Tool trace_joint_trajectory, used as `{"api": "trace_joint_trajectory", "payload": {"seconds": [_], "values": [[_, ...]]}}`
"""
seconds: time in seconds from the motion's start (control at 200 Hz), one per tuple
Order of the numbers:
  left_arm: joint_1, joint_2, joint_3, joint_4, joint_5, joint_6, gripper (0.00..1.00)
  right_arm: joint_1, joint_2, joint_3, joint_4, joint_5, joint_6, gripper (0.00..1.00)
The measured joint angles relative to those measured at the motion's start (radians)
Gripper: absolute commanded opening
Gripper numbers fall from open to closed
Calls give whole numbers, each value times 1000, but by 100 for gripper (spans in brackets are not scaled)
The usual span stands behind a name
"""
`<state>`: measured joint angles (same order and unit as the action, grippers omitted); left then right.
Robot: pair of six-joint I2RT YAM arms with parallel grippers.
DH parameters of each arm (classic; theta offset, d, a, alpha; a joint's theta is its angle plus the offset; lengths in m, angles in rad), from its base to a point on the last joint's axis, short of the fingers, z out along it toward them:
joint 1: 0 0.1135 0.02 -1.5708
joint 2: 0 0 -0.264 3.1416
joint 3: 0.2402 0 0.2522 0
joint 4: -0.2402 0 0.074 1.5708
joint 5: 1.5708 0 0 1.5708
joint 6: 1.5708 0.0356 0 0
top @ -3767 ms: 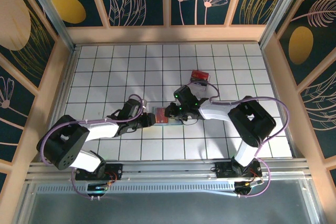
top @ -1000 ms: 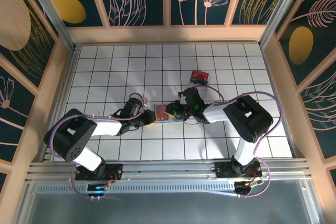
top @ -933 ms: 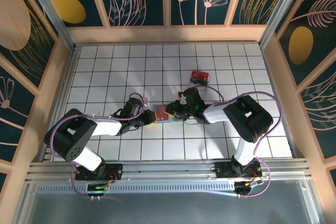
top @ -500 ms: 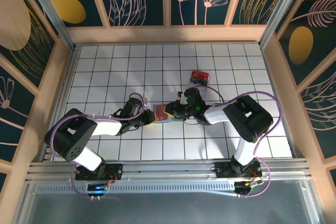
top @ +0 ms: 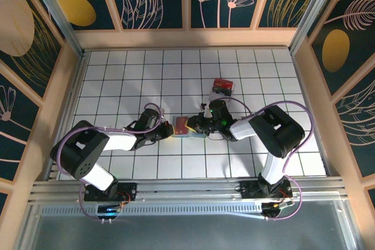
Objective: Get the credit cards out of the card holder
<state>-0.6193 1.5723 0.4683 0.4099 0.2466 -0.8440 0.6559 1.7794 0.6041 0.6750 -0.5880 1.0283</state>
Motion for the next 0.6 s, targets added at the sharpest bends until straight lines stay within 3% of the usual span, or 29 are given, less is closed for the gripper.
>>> {"api": "trace_joint_trajectory", "payload": {"seconds": [0.23, 0.601], "values": [[-1, 10, 9, -2, 0, -3, 0, -16, -4, -17, 2, -12, -1, 18], [-2, 14, 11, -2, 0, -7, 0, -21, -13, -25, 3, -16, 0, 15]]}}
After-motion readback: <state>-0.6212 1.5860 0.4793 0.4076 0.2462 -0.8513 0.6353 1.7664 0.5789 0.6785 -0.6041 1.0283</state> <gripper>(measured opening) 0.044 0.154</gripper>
